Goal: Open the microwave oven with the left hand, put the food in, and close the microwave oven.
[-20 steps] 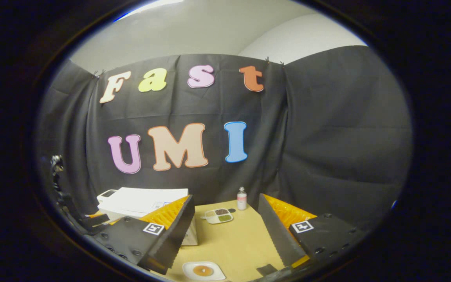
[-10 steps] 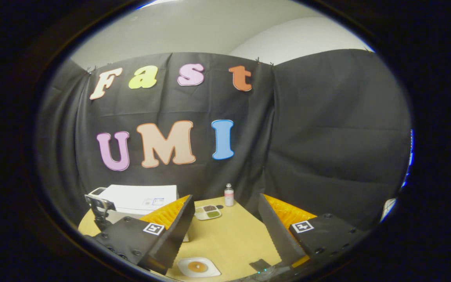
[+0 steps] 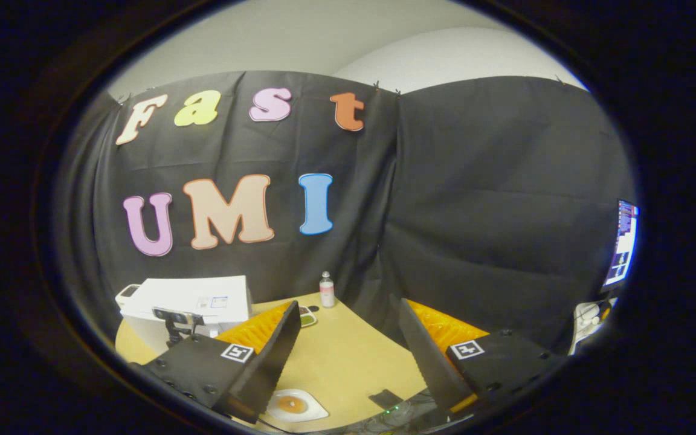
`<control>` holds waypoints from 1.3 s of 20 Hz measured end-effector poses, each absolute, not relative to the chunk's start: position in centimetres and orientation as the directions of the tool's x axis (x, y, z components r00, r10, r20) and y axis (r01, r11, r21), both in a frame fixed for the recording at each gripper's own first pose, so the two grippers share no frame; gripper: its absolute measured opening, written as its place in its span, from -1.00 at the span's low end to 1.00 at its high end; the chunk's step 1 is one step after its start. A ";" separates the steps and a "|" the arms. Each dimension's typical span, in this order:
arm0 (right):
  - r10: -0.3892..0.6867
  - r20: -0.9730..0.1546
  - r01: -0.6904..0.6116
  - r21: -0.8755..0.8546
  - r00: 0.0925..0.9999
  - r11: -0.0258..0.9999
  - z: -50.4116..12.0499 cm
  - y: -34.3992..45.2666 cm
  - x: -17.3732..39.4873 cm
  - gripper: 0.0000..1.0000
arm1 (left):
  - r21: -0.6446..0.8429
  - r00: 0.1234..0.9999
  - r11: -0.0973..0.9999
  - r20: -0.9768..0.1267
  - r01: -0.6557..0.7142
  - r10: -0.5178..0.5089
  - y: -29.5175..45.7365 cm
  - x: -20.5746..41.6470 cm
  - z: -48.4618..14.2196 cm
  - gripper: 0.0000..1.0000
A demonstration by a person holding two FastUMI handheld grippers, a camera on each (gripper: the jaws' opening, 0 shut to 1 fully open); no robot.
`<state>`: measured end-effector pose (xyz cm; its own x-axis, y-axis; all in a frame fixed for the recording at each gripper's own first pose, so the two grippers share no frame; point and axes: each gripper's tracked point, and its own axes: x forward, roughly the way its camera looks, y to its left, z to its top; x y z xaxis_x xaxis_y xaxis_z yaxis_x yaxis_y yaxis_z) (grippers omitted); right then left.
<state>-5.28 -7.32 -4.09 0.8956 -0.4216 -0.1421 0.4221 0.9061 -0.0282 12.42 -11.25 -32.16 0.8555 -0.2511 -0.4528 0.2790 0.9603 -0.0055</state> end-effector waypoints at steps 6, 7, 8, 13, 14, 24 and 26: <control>-0.431 -0.157 0.432 -0.032 0.888 0.901 -4.4 -7.6 -4.6 1.00 | 0.001 0.850 0.969 -0.480 0.248 -0.217 -10.8 13.4 -34.0 0.79; -0.431 -0.161 0.431 -0.032 0.888 0.902 -4.6 -7.7 -4.4 1.00 | 0.006 0.851 0.970 -0.482 0.241 -0.209 -10.8 13.4 -34.2 0.75; -0.429 -0.165 0.430 -0.033 0.888 0.902 -4.7 -7.7 -4.2 1.00 | 0.011 0.852 0.971 -0.483 0.238 -0.203 -10.7 13.5 -34.2 0.70; -0.410 -0.175 0.408 -0.046 0.895 0.912 -5.3 -7.6 -3.2 0.93 | 0.011 0.850 0.974 -0.491 0.225 -0.191 -10.9 13.8 -34.7 0.38; -0.410 -0.177 0.407 -0.053 0.895 0.912 -5.3 -7.6 -3.2 0.93 | 0.007 0.846 0.971 -0.493 0.237 -0.203 -11.2 13.8 -34.7 0.24; -0.398 -0.186 0.395 -0.054 0.898 0.917 -6.2 -8.3 -4.4 0.94 | 0.033 0.839 0.959 -0.493 0.282 -0.230 -12.2 13.6 -34.7 -0.61; -0.394 -0.181 0.391 -0.054 0.901 0.919 -6.2 -8.5 -4.7 0.94 | 0.037 0.844 0.961 -0.488 0.273 -0.221 -12.3 13.6 -34.7 -0.67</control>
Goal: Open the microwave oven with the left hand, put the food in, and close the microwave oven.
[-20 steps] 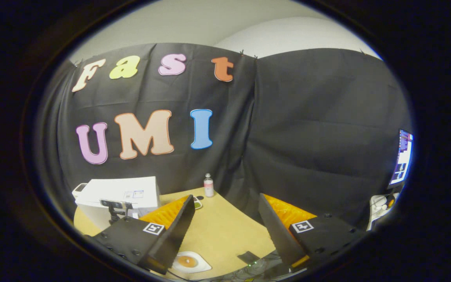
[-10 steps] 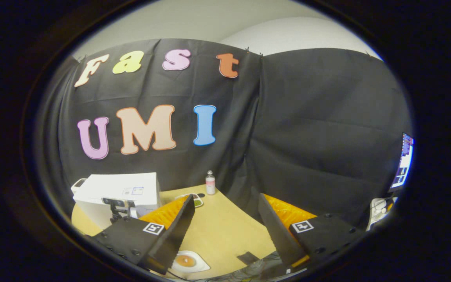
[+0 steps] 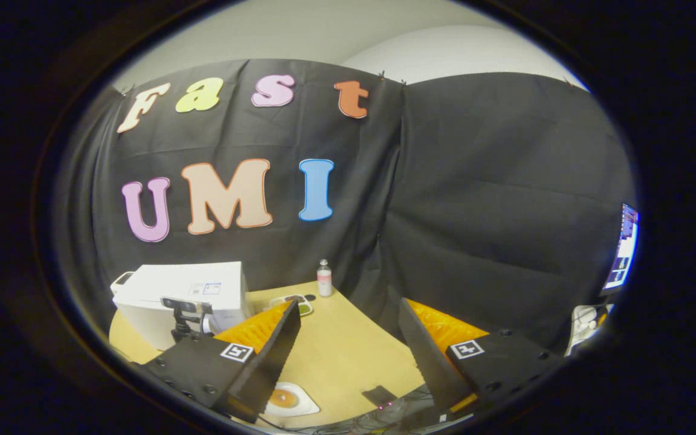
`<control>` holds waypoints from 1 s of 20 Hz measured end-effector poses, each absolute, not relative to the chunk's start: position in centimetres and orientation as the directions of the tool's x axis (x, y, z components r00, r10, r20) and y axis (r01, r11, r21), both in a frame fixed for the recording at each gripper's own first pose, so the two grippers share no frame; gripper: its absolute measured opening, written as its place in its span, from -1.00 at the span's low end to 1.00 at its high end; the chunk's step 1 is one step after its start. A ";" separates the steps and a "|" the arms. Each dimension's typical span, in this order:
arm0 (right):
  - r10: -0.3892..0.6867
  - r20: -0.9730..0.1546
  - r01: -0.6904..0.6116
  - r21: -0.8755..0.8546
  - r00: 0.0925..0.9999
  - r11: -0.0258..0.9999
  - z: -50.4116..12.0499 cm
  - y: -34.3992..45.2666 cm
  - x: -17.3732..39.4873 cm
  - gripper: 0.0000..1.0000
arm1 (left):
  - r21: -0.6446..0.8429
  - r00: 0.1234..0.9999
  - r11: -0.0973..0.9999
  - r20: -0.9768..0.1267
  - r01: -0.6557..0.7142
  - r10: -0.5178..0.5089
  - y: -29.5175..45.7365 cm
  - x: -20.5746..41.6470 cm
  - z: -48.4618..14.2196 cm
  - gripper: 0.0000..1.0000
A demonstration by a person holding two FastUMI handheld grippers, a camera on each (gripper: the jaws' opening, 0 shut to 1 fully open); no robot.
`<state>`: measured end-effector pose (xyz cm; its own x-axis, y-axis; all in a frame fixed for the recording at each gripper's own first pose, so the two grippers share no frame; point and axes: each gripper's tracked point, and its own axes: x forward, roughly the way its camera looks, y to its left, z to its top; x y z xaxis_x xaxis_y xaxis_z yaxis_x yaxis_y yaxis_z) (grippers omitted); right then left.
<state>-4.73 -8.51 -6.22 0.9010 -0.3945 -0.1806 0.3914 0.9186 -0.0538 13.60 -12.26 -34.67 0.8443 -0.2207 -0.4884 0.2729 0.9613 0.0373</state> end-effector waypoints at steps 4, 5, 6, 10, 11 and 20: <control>-0.387 -0.171 0.381 -0.069 0.906 0.922 -6.2 -9.2 -5.8 0.94 | 0.040 0.858 0.970 -0.476 0.238 -0.191 -12.1 13.6 -34.5 -0.82; -0.382 -0.170 0.376 -0.067 0.909 0.924 -6.2 -9.3 -6.1 0.94 | 0.041 0.861 0.973 -0.476 0.226 -0.179 -12.1 13.7 -34.6 -0.85; -0.374 -0.169 0.369 -0.063 0.912 0.927 -6.2 -9.3 -6.5 0.94 | 0.044 0.862 0.976 -0.478 0.213 -0.167 -12.1 13.6 -34.6 -0.88; -0.351 -0.156 0.346 -0.058 0.923 0.936 -6.1 -10.3 -7.5 0.94 | 0.030 0.871 0.988 -0.476 0.150 -0.118 -11.9 13.5 -34.4 -0.93; -0.344 -0.153 0.339 -0.059 0.926 0.939 -6.0 -10.5 -7.8 0.94 | 0.026 0.872 0.991 -0.478 0.135 -0.106 -11.9 13.5 -34.4 -0.92; -0.274 -0.120 0.268 -0.064 0.954 0.961 -5.1 -13.2 -9.8 0.94 | 0.080 0.898 0.996 -0.440 0.048 -0.008 -9.4 6.4 -34.2 -0.99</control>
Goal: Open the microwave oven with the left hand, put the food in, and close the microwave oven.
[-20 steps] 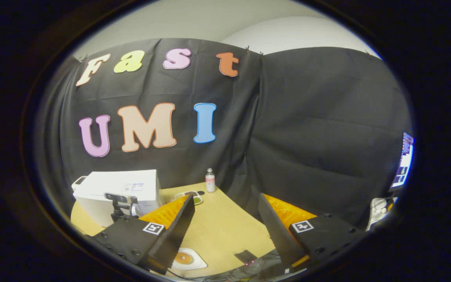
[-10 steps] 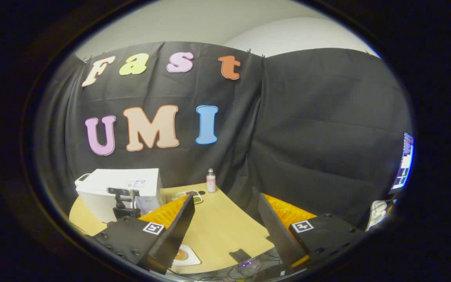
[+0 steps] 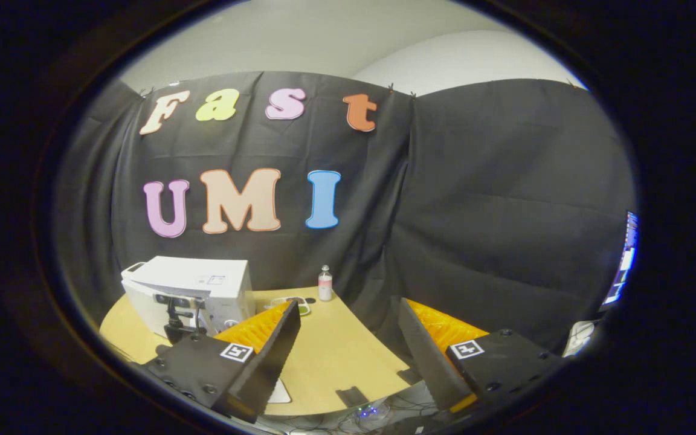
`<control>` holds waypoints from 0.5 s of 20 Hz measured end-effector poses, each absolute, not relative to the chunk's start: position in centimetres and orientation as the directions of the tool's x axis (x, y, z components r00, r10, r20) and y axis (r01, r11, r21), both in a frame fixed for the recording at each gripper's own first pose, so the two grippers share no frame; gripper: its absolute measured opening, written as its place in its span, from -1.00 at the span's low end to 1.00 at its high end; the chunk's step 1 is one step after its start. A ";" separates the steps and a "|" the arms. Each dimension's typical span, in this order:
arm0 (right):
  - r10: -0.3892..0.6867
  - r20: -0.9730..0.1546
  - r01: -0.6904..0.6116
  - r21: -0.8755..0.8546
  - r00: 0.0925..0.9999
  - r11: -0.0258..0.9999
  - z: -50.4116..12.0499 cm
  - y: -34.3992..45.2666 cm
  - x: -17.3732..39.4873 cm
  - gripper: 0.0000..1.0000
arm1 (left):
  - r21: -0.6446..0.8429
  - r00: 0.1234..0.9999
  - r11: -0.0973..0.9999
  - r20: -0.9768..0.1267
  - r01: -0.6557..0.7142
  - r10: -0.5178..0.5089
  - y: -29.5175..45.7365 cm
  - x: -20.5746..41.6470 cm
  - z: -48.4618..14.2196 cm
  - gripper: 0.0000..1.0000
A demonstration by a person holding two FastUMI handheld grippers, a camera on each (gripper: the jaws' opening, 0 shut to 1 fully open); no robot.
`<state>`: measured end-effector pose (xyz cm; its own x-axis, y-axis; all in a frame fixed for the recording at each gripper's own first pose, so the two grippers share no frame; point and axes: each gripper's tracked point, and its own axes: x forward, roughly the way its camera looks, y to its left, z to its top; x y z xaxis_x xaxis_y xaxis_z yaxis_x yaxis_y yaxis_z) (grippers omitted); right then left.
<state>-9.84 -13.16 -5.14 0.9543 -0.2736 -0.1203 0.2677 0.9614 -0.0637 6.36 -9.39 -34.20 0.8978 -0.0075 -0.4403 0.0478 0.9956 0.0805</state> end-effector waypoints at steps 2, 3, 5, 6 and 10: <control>-0.238 -0.117 0.236 -0.028 0.964 0.971 -5.1 -13.0 -10.2 0.94 | 0.030 0.886 0.999 -0.464 0.039 -0.020 -8.8 4.8 -34.4 -0.96; -0.226 -0.115 0.226 -0.014 0.967 0.974 -5.3 -13.2 -10.5 0.94 | 0.035 0.886 0.999 -0.463 0.037 -0.016 -8.2 3.9 -34.3 -0.94; -0.209 -0.099 0.209 -0.008 0.973 0.978 -5.1 -13.4 -11.0 0.94 | 0.071 0.891 0.997 -0.454 0.029 0.007 -7.0 2.2 -34.0 -0.91; -0.203 -0.093 0.202 -0.016 0.975 0.979 -5.0 -13.6 -11.2 0.94 | 0.074 0.893 0.997 -0.450 0.017 0.018 -6.5 1.4 -33.8 -0.89; -0.176 -0.087 0.172 -0.049 0.981 0.984 -5.2 -14.0 -11.5 0.93 | 0.052 0.889 0.998 -0.454 -0.036 0.056 -3.8 -1.8 -33.7 -0.77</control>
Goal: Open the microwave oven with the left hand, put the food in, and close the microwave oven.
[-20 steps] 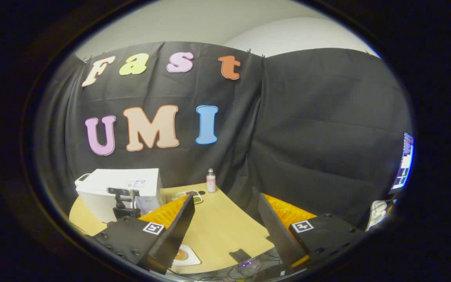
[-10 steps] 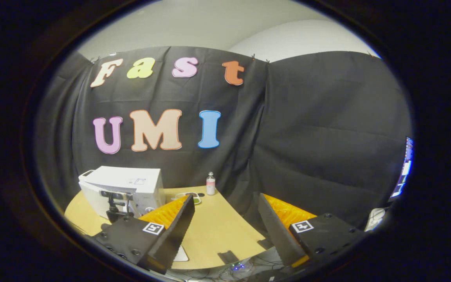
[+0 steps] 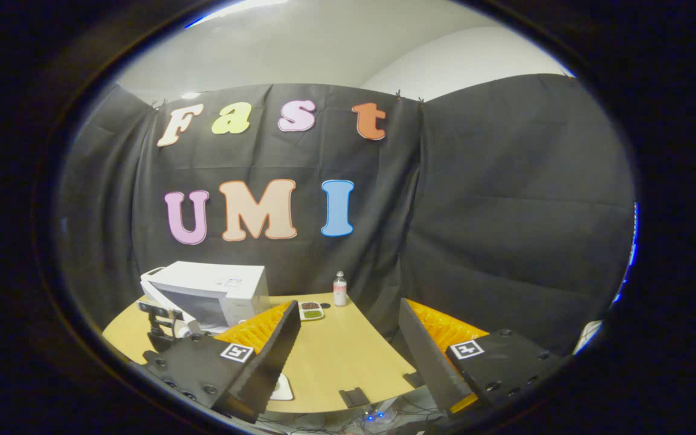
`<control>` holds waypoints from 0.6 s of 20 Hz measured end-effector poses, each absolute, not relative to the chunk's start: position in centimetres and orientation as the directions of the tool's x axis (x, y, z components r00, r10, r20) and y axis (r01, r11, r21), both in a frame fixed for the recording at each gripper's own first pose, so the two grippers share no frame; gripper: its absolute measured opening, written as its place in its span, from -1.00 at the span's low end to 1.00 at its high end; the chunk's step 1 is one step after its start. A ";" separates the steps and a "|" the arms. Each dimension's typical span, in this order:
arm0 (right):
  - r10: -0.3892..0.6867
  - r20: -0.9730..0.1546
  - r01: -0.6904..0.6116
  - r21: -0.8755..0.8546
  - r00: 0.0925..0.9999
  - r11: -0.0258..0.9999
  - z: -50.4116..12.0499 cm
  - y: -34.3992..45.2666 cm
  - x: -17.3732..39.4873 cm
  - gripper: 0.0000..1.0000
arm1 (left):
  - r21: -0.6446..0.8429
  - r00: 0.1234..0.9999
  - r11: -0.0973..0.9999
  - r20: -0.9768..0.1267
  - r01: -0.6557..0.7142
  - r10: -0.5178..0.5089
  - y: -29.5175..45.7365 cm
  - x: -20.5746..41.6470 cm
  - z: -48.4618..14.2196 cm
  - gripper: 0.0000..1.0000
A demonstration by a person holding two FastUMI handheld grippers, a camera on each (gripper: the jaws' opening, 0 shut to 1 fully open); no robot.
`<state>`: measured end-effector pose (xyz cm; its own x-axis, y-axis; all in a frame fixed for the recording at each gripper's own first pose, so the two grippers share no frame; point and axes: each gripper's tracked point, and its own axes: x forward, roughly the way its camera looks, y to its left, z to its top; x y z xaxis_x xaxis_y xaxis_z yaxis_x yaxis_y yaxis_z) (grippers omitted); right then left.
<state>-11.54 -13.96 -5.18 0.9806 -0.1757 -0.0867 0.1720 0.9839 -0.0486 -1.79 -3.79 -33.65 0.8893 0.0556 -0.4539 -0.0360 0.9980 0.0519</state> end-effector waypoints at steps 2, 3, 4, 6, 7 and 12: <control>-0.153 -0.088 0.149 -0.053 0.984 0.987 -5.3 -13.8 -11.1 0.94 | 0.032 0.890 0.997 -0.450 -0.066 0.074 -2.3 -3.3 -33.3 -0.63; -0.138 -0.096 0.134 -0.052 0.986 0.990 -5.6 -13.7 -10.8 0.94 | 0.018 0.889 0.996 -0.449 -0.092 0.090 -1.5 -4.0 -33.1 -0.65; -0.125 -0.107 0.120 -0.047 0.986 0.992 -5.8 -13.6 -10.5 0.94 | 0.002 0.885 0.993 -0.453 -0.121 0.109 -0.6 -4.6 -33.0 -0.60; -0.102 -0.122 0.099 -0.032 0.987 0.995 -6.3 -13.5 -9.8 0.94 | -0.021 0.881 0.983 -0.446 -0.183 0.155 1.5 -5.8 -32.3 -0.23; -0.097 -0.132 0.094 -0.029 0.986 0.995 -6.7 -13.6 -9.3 0.94 | -0.032 0.880 0.978 -0.442 -0.208 0.173 2.5 -6.3 -32.0 0.00; -0.064 -0.212 0.062 -0.018 0.975 0.998 -10.1 -12.8 -6.4 0.94 | -0.007 0.860 0.958 -0.444 -0.286 0.254 7.3 -9.1 -31.1 0.82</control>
